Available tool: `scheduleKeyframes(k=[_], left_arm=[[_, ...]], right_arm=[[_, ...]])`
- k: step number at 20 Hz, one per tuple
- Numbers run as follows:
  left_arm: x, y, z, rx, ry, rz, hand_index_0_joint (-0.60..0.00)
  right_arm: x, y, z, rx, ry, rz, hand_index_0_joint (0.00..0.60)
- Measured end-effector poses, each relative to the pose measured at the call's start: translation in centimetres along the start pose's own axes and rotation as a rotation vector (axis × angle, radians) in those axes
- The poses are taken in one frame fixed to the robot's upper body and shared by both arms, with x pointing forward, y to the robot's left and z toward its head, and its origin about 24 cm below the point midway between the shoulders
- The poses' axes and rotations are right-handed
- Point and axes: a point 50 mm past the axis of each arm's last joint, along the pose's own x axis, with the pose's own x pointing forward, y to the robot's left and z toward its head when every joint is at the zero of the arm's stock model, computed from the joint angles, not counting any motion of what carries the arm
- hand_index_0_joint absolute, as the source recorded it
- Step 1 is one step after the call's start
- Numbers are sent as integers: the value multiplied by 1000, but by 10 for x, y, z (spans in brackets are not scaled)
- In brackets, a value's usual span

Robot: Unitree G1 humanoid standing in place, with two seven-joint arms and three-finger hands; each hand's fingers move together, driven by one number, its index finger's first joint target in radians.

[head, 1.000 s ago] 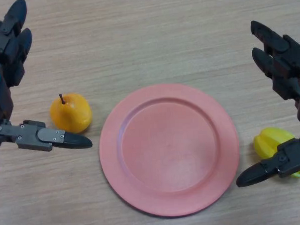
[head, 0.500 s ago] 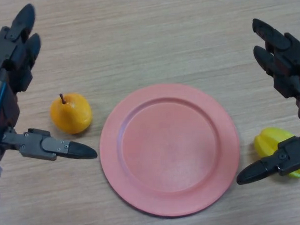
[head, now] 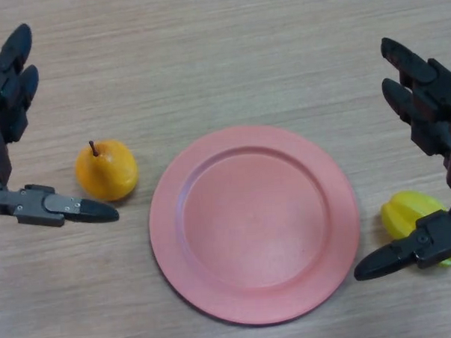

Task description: Pick up the yellow pear and place it on the plate

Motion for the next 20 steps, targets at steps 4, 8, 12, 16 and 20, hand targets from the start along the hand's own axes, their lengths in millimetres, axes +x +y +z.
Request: scheduleKeyframes(k=[4, 8, 12, 16, 20], left_arm=[[13, 9, -21, 14, 44, 59, 0], [23, 4, -49, 18, 106, 42, 0], [28, -5, -79, 32, 201, 4, 0], [29, -6, -102, 15, 255, 11, 0], [39, -12, -105, -11, 187, 24, 0]], right_arm=[[0, 1, -1, 20, 4, -6, 0], [-1, 0, -3, 36, 29, -39, 0], [-4, 2, -3, 61, 36, -29, 0], [-4, 1, -6, 77, 67, -55, 0], [-3, 0, -6, 76, 67, -58, 0]])
